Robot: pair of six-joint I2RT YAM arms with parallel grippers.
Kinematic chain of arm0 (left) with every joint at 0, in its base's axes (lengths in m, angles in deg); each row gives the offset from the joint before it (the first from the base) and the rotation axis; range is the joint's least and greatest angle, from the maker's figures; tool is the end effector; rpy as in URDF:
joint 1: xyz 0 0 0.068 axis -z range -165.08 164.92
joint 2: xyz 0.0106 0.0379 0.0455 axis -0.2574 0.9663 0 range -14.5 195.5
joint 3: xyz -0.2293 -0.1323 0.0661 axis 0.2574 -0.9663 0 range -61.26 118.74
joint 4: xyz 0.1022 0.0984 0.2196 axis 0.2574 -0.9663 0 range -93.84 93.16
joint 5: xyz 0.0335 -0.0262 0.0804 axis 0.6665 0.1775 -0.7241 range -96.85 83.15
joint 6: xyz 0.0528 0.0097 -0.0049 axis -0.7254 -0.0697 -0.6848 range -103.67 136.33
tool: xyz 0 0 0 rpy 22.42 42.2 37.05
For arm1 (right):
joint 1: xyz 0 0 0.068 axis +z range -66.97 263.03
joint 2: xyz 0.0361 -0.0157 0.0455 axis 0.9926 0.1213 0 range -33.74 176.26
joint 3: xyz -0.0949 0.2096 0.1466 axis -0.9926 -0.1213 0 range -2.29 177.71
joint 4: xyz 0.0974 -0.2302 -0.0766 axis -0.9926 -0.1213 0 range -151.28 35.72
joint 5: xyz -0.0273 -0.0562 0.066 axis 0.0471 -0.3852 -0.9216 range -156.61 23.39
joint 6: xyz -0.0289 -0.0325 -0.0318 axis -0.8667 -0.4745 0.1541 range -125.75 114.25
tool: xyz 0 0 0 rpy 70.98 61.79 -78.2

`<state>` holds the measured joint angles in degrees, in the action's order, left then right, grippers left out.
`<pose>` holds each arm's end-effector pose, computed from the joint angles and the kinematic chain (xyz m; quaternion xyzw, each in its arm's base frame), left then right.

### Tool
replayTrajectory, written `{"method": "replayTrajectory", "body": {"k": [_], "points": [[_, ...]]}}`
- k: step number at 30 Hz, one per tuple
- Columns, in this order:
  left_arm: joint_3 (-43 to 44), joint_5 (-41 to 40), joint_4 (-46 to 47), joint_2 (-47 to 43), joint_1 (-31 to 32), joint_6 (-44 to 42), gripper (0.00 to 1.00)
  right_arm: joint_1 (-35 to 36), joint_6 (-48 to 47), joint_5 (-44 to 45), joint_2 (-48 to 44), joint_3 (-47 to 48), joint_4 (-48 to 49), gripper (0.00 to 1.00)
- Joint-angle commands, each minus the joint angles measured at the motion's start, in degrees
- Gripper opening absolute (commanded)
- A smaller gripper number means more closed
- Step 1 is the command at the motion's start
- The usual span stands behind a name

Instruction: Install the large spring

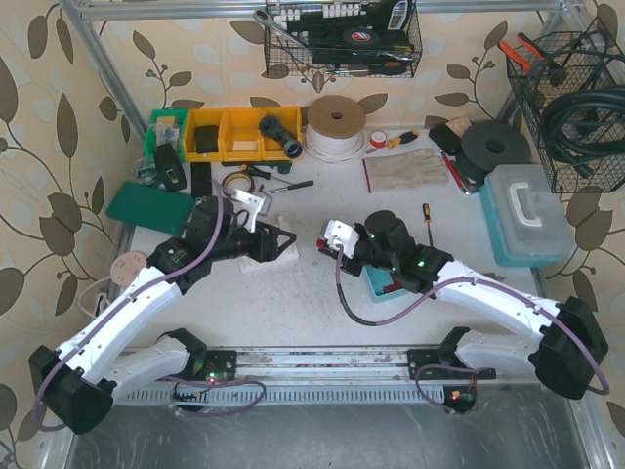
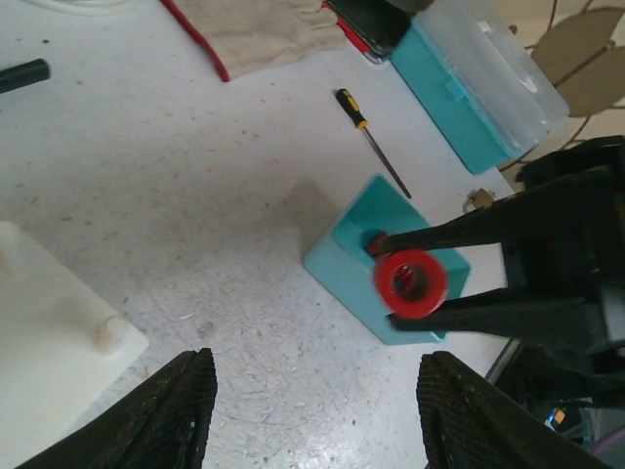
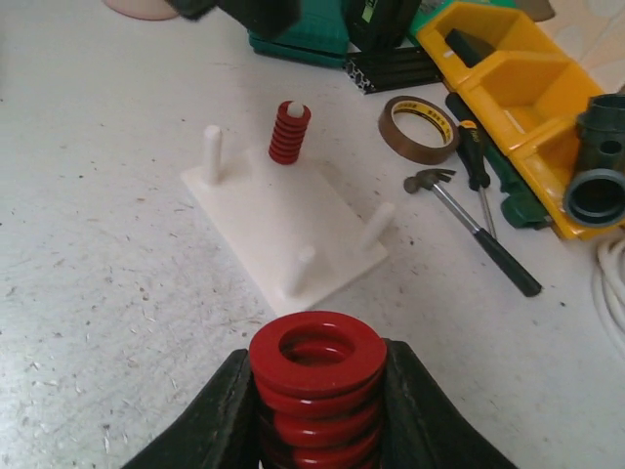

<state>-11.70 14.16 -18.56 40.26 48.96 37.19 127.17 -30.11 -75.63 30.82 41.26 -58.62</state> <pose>0.1691 -0.1297 0.3183 0.1909 0.8215 -0.3750 0.3848 0.1793 0.1818 0.2734 -0.5088 0.6727 0.1570 0.5138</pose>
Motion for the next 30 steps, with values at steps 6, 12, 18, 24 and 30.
{"method": "replayTrajectory", "body": {"k": [6,12,18,24,30], "points": [[2.69,-7.51,2.41,4.78,9.57,-2.47,0.60,3.71,4.96,1.07,4.45,-5.75,18.89,0.00],[4.16,-10.54,-0.09,7.77,11.77,-2.67,0.59,5.12,5.24,3.28,5.06,-8.48,24.18,0.00],[4.76,-7.91,0.78,10.97,12.05,-2.17,0.56,5.84,4.80,2.36,5.14,-8.56,24.89,0.00],[4.96,-5.79,1.50,13.08,12.36,-1.83,0.54,6.48,4.32,2.94,5.08,-8.89,25.44,0.00],[3.68,-3.87,4.26,13.87,12.36,-0.56,0.55,6.91,3.60,3.41,5.58,-9.27,26.44,0.00]]}}
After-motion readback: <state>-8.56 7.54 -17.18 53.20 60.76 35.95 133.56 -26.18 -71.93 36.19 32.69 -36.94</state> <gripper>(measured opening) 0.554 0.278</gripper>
